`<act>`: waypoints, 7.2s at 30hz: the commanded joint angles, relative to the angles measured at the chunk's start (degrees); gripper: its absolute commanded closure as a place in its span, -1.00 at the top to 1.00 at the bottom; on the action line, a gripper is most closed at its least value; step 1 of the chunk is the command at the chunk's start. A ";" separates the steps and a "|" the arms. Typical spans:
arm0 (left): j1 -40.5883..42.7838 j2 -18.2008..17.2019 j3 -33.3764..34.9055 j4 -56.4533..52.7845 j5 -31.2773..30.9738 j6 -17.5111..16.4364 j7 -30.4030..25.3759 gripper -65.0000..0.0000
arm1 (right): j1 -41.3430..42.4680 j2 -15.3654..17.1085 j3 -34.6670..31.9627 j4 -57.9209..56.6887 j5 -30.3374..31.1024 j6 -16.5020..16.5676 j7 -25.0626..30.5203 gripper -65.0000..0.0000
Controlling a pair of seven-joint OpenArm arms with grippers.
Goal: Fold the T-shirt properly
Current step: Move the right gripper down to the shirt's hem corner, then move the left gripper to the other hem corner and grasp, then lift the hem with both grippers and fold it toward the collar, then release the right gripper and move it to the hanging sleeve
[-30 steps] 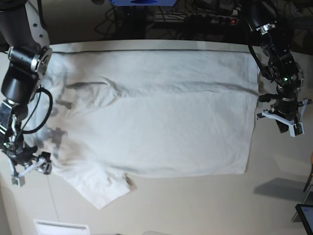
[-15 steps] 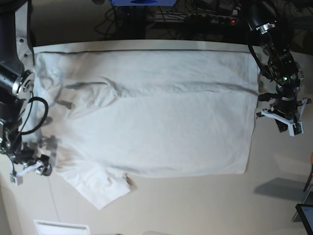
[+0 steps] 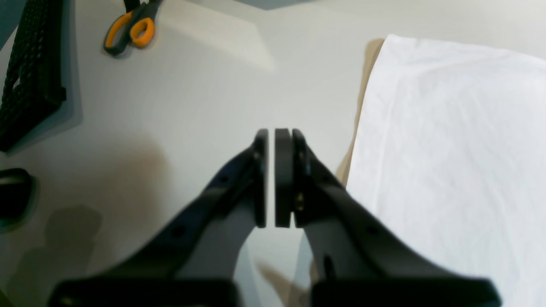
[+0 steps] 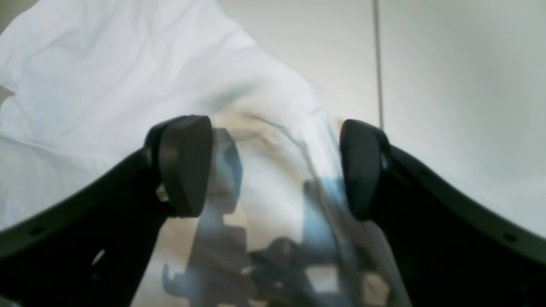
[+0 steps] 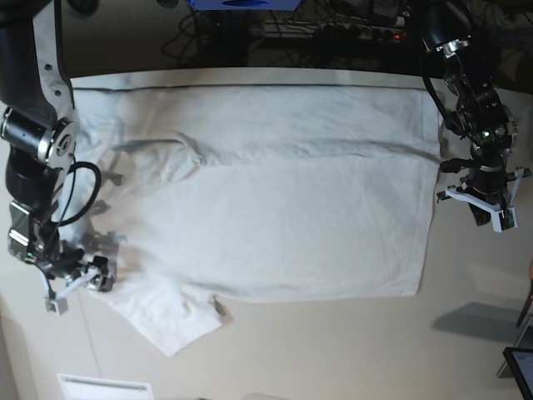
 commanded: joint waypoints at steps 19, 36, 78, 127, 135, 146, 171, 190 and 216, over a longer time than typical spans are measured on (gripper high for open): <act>-2.76 -0.99 -0.35 -1.50 0.17 0.36 -1.31 -0.05 | 0.70 0.78 0.19 0.77 0.11 -1.89 0.24 -0.86; -31.86 -5.12 0.26 -40.79 -0.36 -2.89 -1.49 1.00 | 0.61 0.08 0.19 0.86 -0.06 -1.89 0.24 -0.95; -55.77 -2.48 14.15 -87.39 -0.36 -7.28 -20.30 0.05 | -0.53 0.52 0.11 1.30 0.03 -1.45 0.07 -0.95; -37.48 -5.91 21.71 -44.40 -0.36 -13.17 2.55 -1.00 | -3.17 1.57 0.55 13.60 6.27 1.54 -4.42 -1.00; -31.68 -5.65 21.71 -34.20 -0.36 -13.35 6.07 -1.00 | -6.42 1.22 3.27 23.71 6.35 1.89 -10.74 -1.00; -26.32 -5.47 18.28 -24.00 -0.36 -13.35 10.47 -1.00 | -11.52 0.87 6.00 34.53 6.35 2.77 -19.27 -1.00; -13.66 -5.91 17.93 -14.07 0.34 -13.44 13.28 -1.00 | -19.61 -2.73 5.91 43.14 6.27 2.51 -25.95 -1.00; -12.96 -5.56 17.93 -18.02 0.34 -13.09 10.82 -1.00 | -20.66 -0.98 9.78 49.21 6.00 -4.79 -23.14 -0.14; -13.22 -5.39 17.84 -17.94 0.34 -13.09 10.82 -1.00 | 8.08 -2.47 -25.83 1.12 6.00 -4.88 3.06 0.41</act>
